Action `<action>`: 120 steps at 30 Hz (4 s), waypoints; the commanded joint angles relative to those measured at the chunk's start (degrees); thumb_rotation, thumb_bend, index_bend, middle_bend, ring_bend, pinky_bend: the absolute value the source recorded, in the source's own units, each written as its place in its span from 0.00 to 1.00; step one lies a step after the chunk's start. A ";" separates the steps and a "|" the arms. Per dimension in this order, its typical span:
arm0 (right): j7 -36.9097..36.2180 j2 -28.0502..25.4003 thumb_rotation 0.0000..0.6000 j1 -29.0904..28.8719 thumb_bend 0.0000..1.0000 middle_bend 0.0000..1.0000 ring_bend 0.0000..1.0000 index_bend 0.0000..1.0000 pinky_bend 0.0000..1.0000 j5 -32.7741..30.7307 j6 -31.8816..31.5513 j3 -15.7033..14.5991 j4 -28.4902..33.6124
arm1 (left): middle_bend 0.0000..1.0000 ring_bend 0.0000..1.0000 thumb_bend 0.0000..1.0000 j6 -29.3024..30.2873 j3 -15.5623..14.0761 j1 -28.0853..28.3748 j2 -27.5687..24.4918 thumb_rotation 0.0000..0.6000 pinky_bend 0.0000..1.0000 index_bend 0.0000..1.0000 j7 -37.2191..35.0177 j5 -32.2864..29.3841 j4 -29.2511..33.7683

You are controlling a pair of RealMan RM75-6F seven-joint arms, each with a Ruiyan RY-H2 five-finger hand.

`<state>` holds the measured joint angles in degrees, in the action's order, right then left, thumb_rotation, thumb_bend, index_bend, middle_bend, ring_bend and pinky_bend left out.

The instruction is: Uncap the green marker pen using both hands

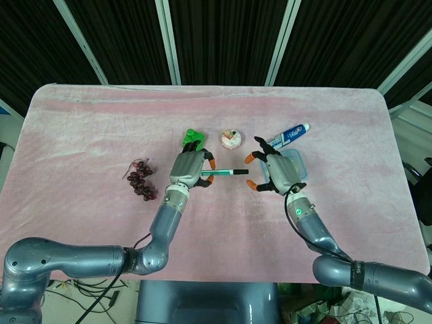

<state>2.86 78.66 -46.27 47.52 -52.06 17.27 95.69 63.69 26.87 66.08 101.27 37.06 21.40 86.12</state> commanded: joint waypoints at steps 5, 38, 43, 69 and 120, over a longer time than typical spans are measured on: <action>0.22 1.37 1.00 -0.34 0.21 0.02 0.09 0.46 0.18 -0.60 -0.41 0.27 -1.20 | 0.33 0.02 0.50 0.11 -0.09 0.12 -0.03 1.00 0.00 0.71 -0.03 -0.19 -0.12; 0.98 4.45 1.00 -0.77 0.23 0.02 0.09 0.51 0.18 -2.21 0.10 0.73 -4.03 | 0.33 0.02 0.50 0.19 -0.66 0.31 0.37 1.00 0.00 0.71 -1.44 0.91 -0.05; 1.03 4.59 1.00 -0.75 0.24 0.02 0.09 0.51 0.18 -2.40 0.24 0.72 -4.25 | 0.33 0.02 0.50 0.22 -0.66 0.35 0.47 1.00 0.00 0.72 -1.55 1.03 -0.10; 0.38 5.67 1.00 -0.65 0.29 0.03 0.10 0.61 0.18 -2.61 1.31 0.84 -5.97 | 0.33 0.02 0.50 0.51 -1.19 0.26 0.39 1.00 0.00 0.72 -1.29 1.34 0.16; -1.88 4.66 1.00 7.57 0.33 0.00 0.08 0.77 0.18 4.62 -0.33 -6.76 -3.58 | 0.34 0.02 0.53 -5.67 -9.49 -6.11 1.76 1.00 0.00 0.71 -8.23 10.18 -4.13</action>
<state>0.52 82.51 -38.89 51.96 -51.95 10.93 92.54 58.18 17.55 60.09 102.88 28.92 31.41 82.10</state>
